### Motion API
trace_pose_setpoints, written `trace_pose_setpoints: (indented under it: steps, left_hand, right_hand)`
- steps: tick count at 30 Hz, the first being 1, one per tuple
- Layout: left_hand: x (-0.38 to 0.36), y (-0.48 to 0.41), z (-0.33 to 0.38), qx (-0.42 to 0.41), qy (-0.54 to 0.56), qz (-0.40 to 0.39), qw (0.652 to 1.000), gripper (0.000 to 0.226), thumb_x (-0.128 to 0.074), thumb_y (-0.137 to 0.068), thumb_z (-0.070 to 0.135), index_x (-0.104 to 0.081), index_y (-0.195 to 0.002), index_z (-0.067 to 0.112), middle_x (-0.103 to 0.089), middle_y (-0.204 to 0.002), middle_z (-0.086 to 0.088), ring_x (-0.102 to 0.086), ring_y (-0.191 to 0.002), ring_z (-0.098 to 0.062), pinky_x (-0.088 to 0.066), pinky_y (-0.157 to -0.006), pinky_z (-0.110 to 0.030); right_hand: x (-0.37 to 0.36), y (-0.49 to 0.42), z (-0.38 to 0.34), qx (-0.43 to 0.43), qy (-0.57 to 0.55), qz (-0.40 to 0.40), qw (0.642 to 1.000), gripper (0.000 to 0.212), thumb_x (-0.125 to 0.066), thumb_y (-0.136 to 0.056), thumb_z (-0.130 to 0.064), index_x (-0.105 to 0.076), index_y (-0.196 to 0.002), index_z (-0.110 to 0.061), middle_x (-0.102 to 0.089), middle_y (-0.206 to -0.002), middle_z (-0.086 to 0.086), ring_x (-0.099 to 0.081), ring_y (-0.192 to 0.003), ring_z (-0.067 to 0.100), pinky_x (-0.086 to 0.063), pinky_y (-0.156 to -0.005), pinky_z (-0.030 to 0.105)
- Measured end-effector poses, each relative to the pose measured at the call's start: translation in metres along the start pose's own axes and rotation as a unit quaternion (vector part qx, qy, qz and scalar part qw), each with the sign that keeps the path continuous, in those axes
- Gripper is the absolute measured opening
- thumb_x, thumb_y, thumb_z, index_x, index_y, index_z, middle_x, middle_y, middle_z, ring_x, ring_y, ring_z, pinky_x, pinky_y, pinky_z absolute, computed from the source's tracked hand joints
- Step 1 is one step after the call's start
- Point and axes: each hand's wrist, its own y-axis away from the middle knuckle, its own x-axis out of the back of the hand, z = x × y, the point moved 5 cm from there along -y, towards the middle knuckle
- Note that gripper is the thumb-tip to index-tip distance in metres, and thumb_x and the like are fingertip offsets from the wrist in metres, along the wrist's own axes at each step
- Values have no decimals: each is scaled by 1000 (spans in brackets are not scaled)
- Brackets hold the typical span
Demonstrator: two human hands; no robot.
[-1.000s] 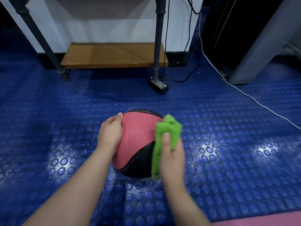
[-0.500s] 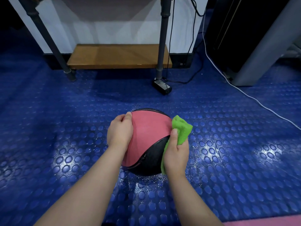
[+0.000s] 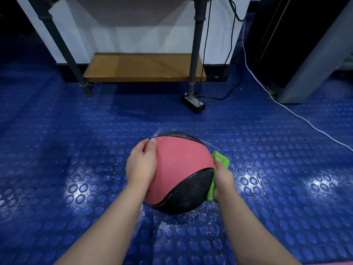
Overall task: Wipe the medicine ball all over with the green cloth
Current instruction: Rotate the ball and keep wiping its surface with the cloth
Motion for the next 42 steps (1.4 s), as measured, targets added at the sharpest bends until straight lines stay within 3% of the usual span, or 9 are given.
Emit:
trace_pose_setpoints:
  steps: [6, 9, 11, 14, 19, 26, 32, 38, 42]
  left_hand:
    - [26, -8, -28, 8, 130, -70, 989, 30, -52, -100, 38, -69, -121, 25, -70, -117, 12, -64, -111, -9, -46, -106, -38]
    - [34, -12, -47, 103, 144, -143, 974, 68, -59, -81, 73, -61, -132, 29, -61, -136, 7, -60, -121, -13, -46, -106, -41]
    - [35, -5, -49, 175, 170, -188, 951, 73, -53, -76, 81, -66, -123, 26, -70, -123, -2, -70, -107, -21, -53, -89, -42]
    - [30, 2, -49, 202, 227, -198, 932, 69, -41, -87, 73, -75, -103, 15, -76, -99, -13, -75, -82, -27, -54, -72, -39]
    - [14, 11, -52, 165, 297, -198, 919, 67, -38, -90, 70, -73, -113, 17, -74, -107, -14, -73, -93, -29, -54, -81, -42]
    - [-3, -5, -16, 31, 225, -249, 941, 49, -37, -92, 62, -61, -128, 39, -65, -130, 8, -60, -122, -16, -44, -105, -44]
    - [-12, -10, -22, 37, 227, -222, 948, 31, -38, -105, 35, -64, -122, 32, -68, -122, 8, -66, -110, -11, -49, -95, -34]
    - [-10, -8, -40, 24, 239, -191, 952, 31, -50, -98, 40, -59, -126, 29, -69, -121, 7, -65, -112, -13, -47, -92, -31]
    - [1, -5, -42, 2, 154, -138, 978, 36, -33, -106, 38, -66, -121, 37, -68, -122, 14, -60, -119, -8, -42, -107, -36]
  right_hand:
    - [-15, -7, 19, -82, 24, -102, 991, 45, -60, -89, -48, -68, -107, -7, -72, -97, 14, -69, -89, 33, -54, -88, 50]
    - [-20, 3, 25, -75, 1, -129, 989, 50, -53, -92, -53, -67, -107, -7, -73, -96, 16, -69, -91, 33, -53, -89, 50]
    - [-22, 4, 25, -64, -41, -156, 985, 55, -41, -95, -57, -67, -110, -11, -72, -101, 18, -68, -97, 34, -52, -90, 50]
    - [-24, 6, 19, -42, -77, -174, 981, 59, -31, -98, -57, -67, -112, -13, -73, -102, 17, -68, -97, 32, -52, -87, 46]
    - [-11, 6, 7, 16, -102, -140, 985, 55, -35, -99, -53, -68, -112, -11, -72, -105, 17, -68, -97, 31, -53, -78, 38]
    - [15, 2, -19, 95, -178, -90, 975, 50, -44, -95, -53, -70, -108, -13, -74, -100, 11, -70, -96, 27, -53, -84, 39]
    - [21, 6, -3, 99, -221, -94, 966, 46, -38, -100, -44, -68, -108, -10, -75, -86, 6, -72, -77, 18, -52, -74, 35]
    - [21, 12, -3, 106, -206, -104, 967, 45, -35, -102, -40, -69, -97, -10, -75, -83, 8, -72, -74, 19, -59, -59, 27]
    - [17, 15, -7, 114, -177, -103, 972, 46, -38, -100, -43, -71, -100, -11, -74, -96, 14, -71, -88, 26, -56, -74, 35]
